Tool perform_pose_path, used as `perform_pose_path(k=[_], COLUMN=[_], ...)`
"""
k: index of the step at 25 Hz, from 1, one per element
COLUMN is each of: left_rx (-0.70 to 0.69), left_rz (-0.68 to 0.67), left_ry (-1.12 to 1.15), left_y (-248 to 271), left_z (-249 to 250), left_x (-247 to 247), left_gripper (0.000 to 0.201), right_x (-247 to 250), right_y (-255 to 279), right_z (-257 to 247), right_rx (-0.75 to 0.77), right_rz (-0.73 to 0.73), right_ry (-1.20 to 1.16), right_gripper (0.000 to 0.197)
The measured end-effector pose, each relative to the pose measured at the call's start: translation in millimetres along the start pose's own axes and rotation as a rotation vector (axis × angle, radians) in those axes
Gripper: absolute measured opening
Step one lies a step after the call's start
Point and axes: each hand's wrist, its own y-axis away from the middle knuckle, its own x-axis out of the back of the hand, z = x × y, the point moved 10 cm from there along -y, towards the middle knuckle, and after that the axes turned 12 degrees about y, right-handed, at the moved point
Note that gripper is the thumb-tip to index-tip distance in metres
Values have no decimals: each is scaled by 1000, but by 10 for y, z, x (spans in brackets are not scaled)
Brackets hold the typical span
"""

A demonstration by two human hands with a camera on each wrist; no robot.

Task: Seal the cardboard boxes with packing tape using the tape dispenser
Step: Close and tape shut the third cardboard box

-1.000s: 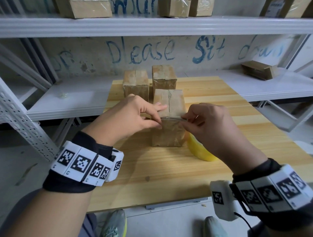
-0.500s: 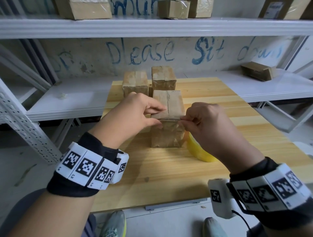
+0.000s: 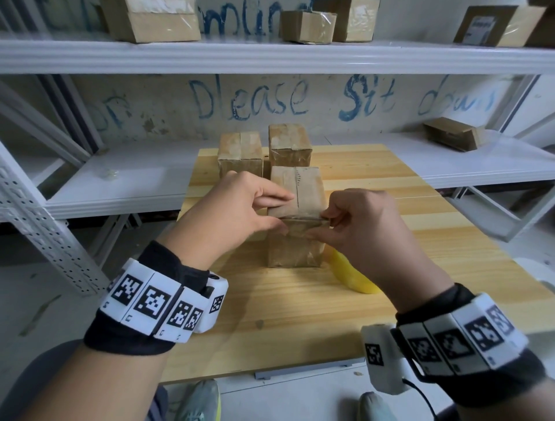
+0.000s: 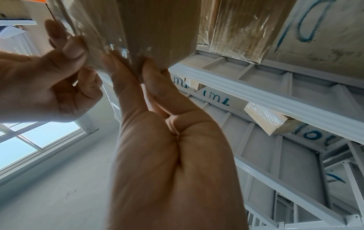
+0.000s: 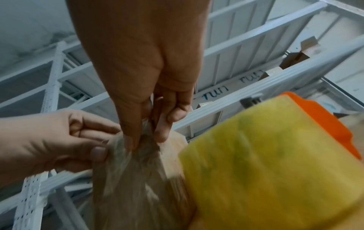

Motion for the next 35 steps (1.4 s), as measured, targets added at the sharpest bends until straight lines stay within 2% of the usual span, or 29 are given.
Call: perform_pose_path(k=[2,9,12,14,18,21,24,26,27,29,32,33,35], left_rx=[3,43,114,123,94,29,-7,39,78,131,109,120,164], left_rz=[-1,-29,-115,-163,-133,-175,-62,22,17,-36,-88,-102,-106], left_ry=[-4,64,172,183,85,-94,-273,-315,-340,-396,-407,-402,-380], left_y=[2,-10,13,40,52,58,62,118,148,179,139,130,132], left_z=[8,-36,-121,-136,-115,-9,59,124,131,78,9,-28,-85], left_x=[-1,1,-6,-16,14,-66,25,112,100,12,-63,-58,-18], left_gripper=[55,57,67,67,52,48,40,32,32,46,57,56,53], right_x=[7,4,18,19,52,28,-64,-116,-91,13,128,143,74], right_y=[-44,-18,21,42,71,83,141,174,166,118,99,135,296], right_z=[-21,43,29,61,68,-30,-383,-513,-521,-388,111,289,627], right_rx=[43,77,85,53,-3,14,175,203,200,139,-157,-266,-490], right_rz=[15,-71,-61,-64,-33,-56,-185,-301,-305,-216,-108,-126,-296], right_ry=[22,-33,-31,-58,-105,-123,-183,-249,-258,-208,-9,94,251], right_gripper=[39,16,14,14,17,28,23,33,33,28,24,26,42])
